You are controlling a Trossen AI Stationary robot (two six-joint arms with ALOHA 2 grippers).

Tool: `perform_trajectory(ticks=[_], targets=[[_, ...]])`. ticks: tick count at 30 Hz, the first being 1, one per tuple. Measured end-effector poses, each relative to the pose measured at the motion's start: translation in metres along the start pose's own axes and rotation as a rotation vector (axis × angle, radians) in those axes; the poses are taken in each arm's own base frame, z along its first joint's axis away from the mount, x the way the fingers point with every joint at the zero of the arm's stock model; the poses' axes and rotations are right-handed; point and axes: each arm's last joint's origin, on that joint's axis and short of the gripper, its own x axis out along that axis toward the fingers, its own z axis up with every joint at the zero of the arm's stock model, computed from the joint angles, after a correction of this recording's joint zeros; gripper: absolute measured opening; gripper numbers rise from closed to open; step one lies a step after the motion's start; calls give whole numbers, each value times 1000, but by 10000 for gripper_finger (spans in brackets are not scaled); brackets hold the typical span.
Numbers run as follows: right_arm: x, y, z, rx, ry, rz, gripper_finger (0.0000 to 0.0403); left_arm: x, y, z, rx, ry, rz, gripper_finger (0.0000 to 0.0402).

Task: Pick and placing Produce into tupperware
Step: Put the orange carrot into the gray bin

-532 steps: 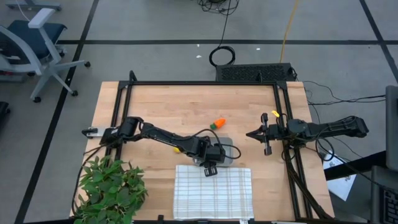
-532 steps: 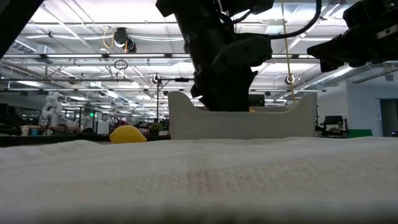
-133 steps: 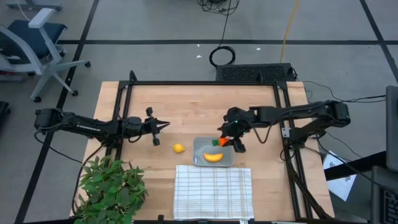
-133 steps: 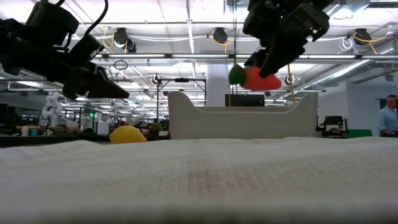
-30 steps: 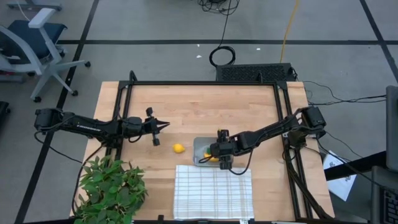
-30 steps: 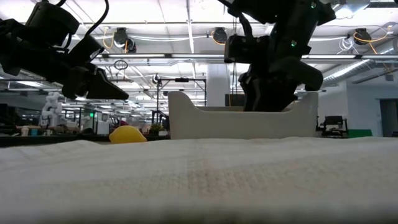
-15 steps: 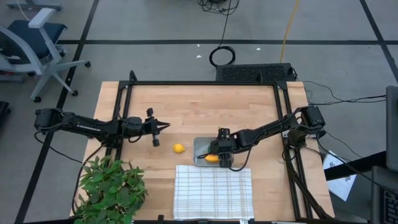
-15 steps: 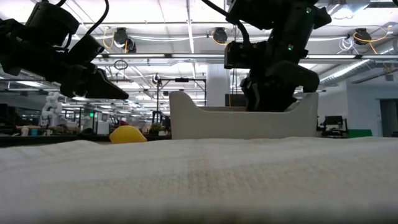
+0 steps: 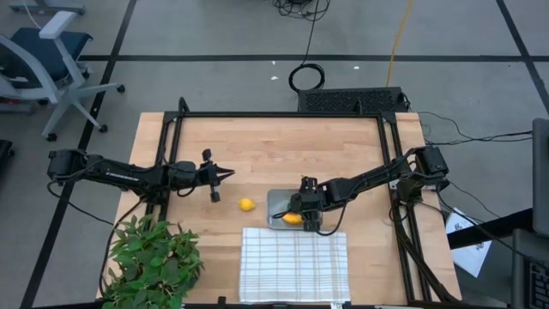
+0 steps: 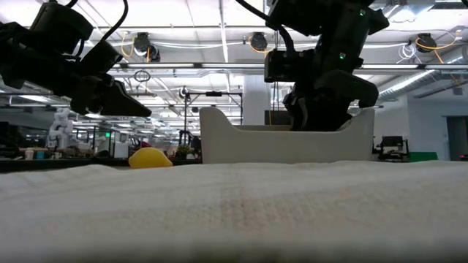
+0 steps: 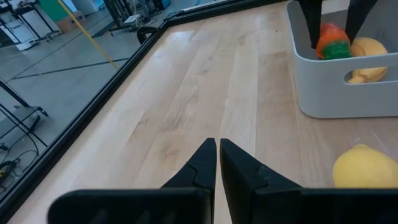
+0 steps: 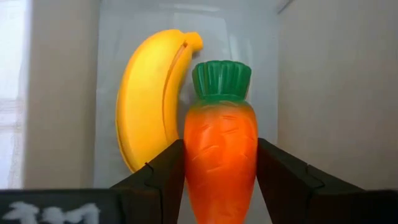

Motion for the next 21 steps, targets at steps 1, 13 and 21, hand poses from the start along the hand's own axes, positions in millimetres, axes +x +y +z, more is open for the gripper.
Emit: perform_trajectory(ticks=[1, 13, 21], targets=[[0, 0, 0, 0, 2, 13, 165, 0, 0, 0, 0, 0, 0, 26], [1, -3, 0, 11, 6, 25, 181, 0, 0, 0, 0, 0, 0, 26], [1, -8, -1, 26, 22, 38, 188, 0, 0, 0, 0, 0, 0, 26]])
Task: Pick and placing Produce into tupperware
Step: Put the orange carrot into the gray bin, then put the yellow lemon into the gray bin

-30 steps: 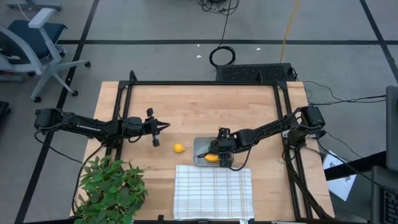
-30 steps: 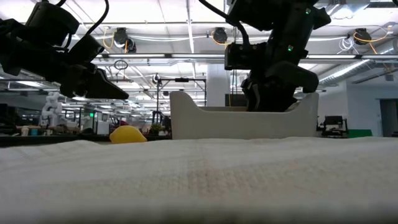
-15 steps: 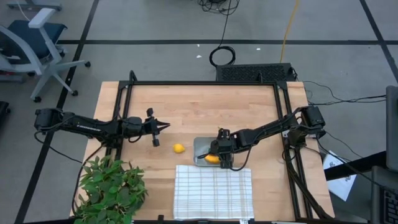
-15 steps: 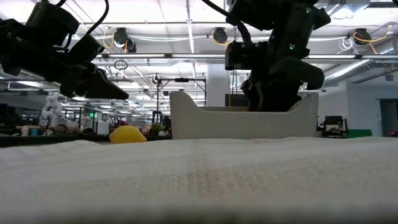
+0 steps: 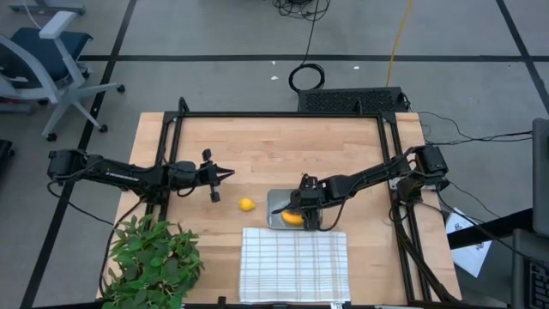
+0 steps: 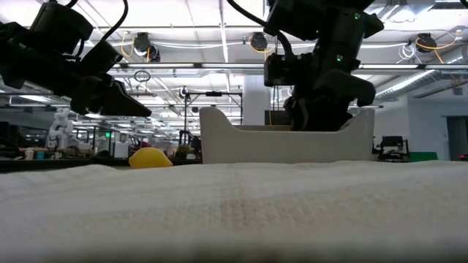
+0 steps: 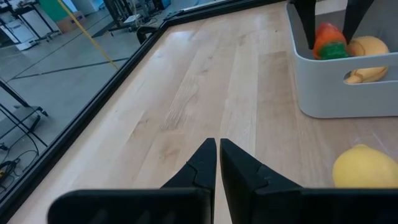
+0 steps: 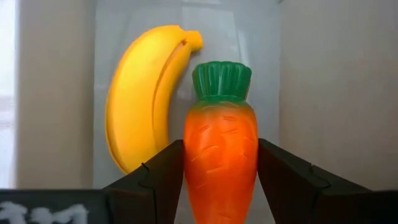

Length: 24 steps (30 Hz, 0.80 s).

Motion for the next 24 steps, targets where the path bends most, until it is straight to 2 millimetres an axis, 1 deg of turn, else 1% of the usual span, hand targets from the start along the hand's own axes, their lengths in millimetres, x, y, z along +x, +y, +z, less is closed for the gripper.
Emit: perform_trajectory(ticks=[10, 16, 19, 24], targets=[[0, 1, 0, 5, 3, 25, 190, 0, 0, 0, -1, 0, 0, 26], [0, -3, 1, 26, 2, 20, 190, 0, 0, 0, -1, 0, 0, 26], [-4, -3, 3, 29, 6, 18, 190, 0, 0, 0, -1, 0, 0, 26], [-17, -3, 17, 27, -7, 15, 186, 0, 0, 0, -2, 1, 0, 26]])
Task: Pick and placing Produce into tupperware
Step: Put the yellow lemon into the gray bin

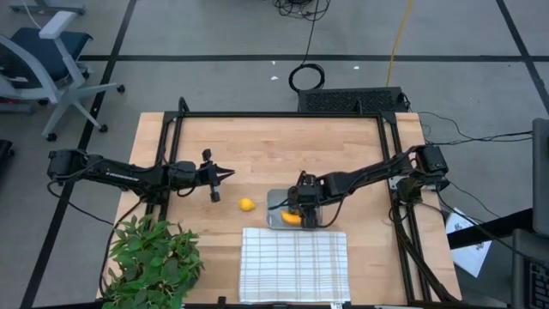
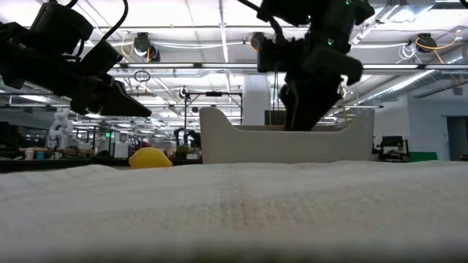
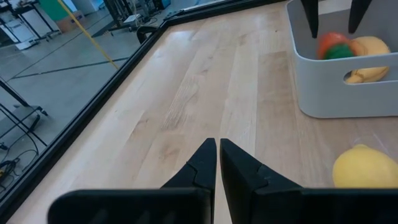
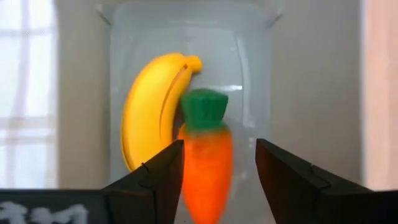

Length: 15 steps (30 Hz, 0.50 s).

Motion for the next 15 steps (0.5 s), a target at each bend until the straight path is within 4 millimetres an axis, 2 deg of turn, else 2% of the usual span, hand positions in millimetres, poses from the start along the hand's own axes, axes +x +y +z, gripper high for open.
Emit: perform_trajectory(ticks=[5, 7, 12, 15], targets=[[-8, -1, 6, -11, -3, -53, 157, 0, 0, 0, 0, 0, 0, 26], [-8, -1, 6, -29, 0, -54, 126, 0, 0, 0, -1, 0, 0, 26], [-8, 0, 6, -90, 2, -47, 16, 0, 0, 0, 3, 0, 0, 26], [-10, 0, 6, -100, -7, -47, 10, 0, 0, 0, 5, 0, 0, 26]])
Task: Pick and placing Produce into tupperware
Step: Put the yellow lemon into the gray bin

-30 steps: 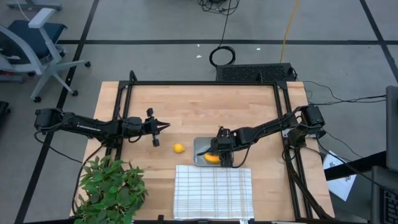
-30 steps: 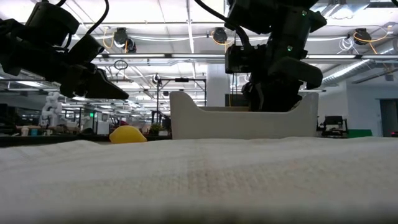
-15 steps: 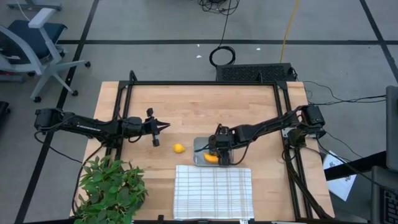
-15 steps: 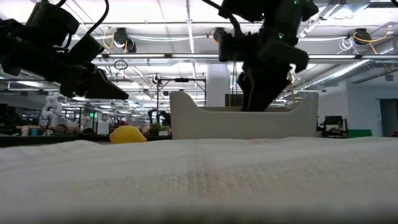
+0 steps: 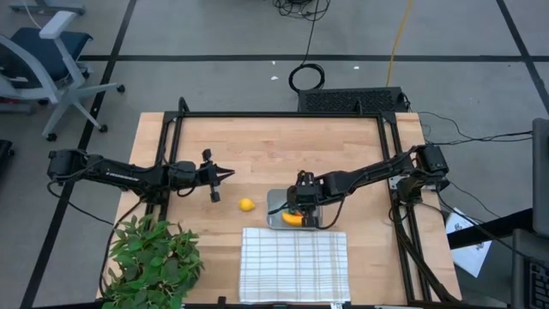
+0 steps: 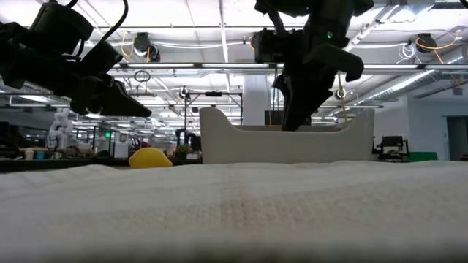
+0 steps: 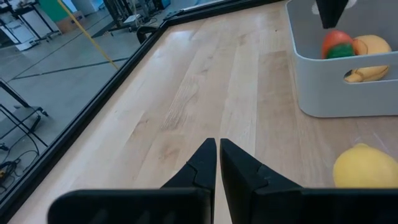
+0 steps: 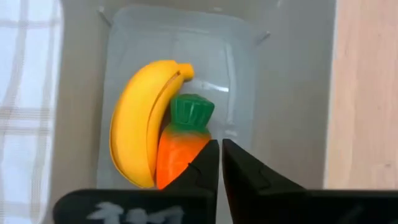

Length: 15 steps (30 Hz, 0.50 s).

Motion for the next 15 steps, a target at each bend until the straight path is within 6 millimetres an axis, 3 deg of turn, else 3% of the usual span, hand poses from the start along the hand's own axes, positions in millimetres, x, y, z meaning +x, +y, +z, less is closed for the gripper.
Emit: perform_trajectory(ticks=[4, 8, 15], targets=[[-18, -5, 5, -33, -87, -1, 1, 0, 0, 0, 1, 1, 2, 26], [-57, -19, 10, -11, -274, -15, 1, 0, 0, 0, 4, 3, 7, 26], [-114, -57, -22, 91, -539, -63, 0, 0, 0, 0, 4, 4, 10, 26]])
